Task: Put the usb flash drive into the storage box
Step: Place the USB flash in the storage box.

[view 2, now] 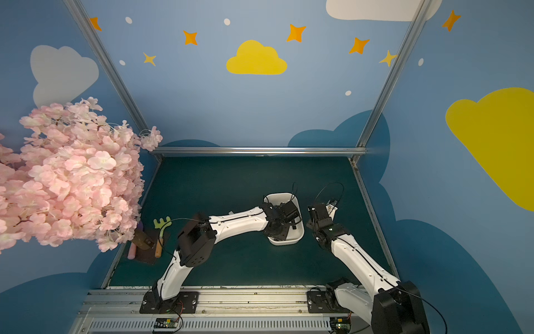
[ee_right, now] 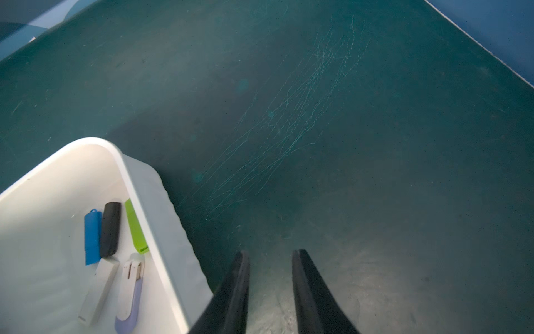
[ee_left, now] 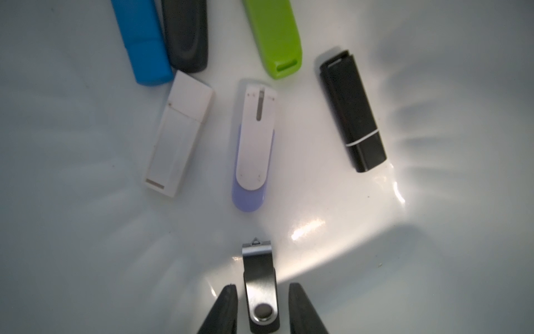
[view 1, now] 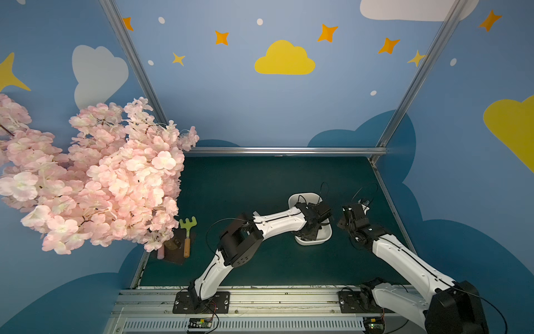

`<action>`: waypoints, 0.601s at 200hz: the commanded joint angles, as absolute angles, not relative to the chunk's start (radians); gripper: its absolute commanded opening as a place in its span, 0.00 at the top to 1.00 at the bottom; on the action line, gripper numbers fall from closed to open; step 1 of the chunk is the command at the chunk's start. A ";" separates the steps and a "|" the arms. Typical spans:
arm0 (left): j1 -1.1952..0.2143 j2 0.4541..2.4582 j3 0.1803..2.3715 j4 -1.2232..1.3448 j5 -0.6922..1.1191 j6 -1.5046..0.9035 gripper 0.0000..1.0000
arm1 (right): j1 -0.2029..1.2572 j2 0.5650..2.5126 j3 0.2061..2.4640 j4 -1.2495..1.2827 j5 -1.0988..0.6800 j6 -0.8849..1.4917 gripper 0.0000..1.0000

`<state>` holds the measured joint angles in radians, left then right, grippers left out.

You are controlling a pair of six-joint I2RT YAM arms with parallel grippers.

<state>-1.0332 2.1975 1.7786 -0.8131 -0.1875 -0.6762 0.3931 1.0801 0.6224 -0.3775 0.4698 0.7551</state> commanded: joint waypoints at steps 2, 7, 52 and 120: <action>-1.031 2.151 1.818 -0.846 -0.209 -0.659 0.59 | 0.385 1.089 0.658 -0.368 0.466 0.761 0.69; -1.032 2.147 1.832 -0.856 -0.216 -0.655 0.57 | 0.386 1.090 0.658 -0.369 0.465 0.761 0.69; -1.022 2.050 1.908 -0.944 -0.305 -0.617 0.49 | 0.387 1.076 0.661 -0.366 0.451 0.737 0.68; -0.894 1.514 1.482 -0.949 -0.415 -0.621 0.43 | 0.436 1.050 0.703 -0.298 0.178 0.510 0.71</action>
<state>-0.9520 1.6875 1.6588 -0.9138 -0.3599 -0.6174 0.3988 1.0630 0.6670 -0.3561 0.2985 0.6109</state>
